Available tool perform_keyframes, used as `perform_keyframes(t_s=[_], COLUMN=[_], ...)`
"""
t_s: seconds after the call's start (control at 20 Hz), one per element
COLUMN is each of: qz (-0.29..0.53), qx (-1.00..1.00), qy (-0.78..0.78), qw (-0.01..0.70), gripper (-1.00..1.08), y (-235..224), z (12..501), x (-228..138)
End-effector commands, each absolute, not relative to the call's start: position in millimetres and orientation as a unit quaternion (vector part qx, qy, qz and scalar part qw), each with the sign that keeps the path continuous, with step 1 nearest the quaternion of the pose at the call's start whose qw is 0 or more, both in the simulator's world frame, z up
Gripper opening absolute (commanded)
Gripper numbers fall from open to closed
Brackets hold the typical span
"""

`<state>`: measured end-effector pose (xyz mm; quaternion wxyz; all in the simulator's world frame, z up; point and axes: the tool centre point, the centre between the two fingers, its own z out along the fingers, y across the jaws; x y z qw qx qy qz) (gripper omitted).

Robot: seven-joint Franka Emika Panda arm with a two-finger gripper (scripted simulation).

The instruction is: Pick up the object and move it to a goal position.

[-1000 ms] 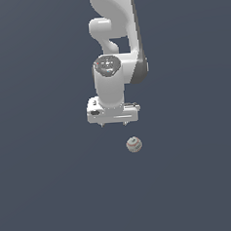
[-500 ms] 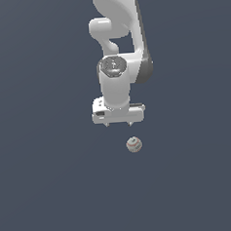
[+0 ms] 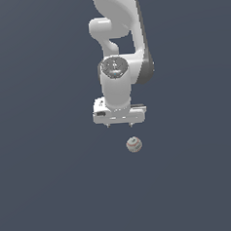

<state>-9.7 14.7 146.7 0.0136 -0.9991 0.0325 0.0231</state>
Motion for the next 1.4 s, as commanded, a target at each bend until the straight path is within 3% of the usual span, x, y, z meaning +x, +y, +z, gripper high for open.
perform_keyframes(t_s=[0.0,1.35], qz=[0.023,0.015], qx=[-0.999,-0.941], qy=[0.045,0.338], qw=[0.013,0.005], gripper=[1.0,1.0], y=[16.2,49.8], z=[145.5,119.0], x=[-8.6,18.1])
